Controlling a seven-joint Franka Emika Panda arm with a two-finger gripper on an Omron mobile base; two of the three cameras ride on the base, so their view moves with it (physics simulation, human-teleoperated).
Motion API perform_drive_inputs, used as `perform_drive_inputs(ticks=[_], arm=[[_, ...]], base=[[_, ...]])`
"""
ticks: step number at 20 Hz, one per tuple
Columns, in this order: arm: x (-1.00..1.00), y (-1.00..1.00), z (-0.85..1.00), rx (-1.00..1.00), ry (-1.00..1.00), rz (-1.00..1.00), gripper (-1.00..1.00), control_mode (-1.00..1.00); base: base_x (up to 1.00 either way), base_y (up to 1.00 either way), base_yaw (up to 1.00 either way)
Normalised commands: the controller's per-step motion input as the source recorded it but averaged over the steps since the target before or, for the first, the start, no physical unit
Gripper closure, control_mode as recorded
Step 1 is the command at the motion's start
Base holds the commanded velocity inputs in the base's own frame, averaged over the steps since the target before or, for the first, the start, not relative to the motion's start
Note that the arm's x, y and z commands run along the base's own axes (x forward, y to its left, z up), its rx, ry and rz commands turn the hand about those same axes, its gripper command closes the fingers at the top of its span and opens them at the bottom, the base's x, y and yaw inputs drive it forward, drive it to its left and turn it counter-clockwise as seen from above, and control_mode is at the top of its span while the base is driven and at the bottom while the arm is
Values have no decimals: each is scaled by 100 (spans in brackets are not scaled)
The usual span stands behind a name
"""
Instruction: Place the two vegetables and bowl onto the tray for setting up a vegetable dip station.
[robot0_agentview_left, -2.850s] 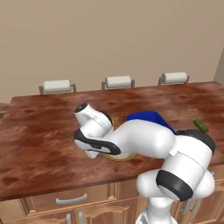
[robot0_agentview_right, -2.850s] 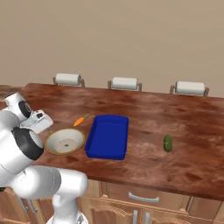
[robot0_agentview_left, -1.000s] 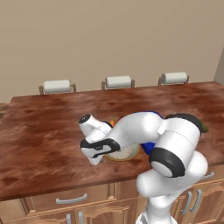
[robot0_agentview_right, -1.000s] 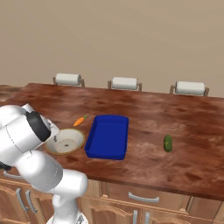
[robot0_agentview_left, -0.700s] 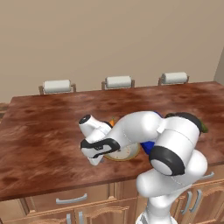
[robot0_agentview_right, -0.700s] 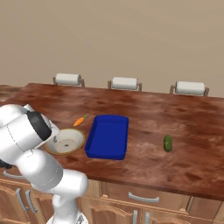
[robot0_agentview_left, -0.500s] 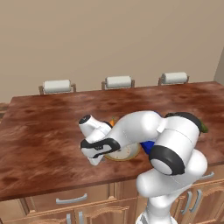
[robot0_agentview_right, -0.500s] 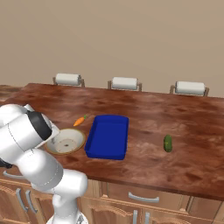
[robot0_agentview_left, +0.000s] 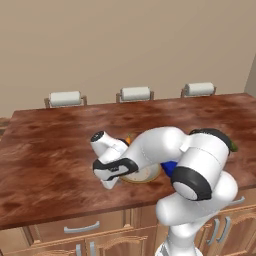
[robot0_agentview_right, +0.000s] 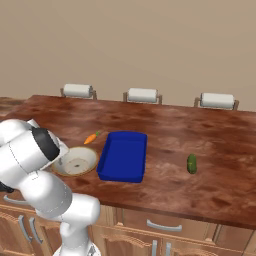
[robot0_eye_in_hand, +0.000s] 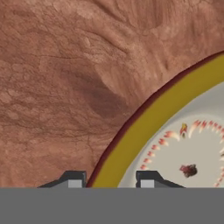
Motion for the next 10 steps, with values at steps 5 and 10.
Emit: perform_drive_inputs(ticks=[5, 10], arm=[[-8, -1, 5, 0, -5, 0, 100, -100], [-15, 1, 16, 0, -10, 0, 100, -100]], base=[[0, 0, 0], [0, 0, 0]])
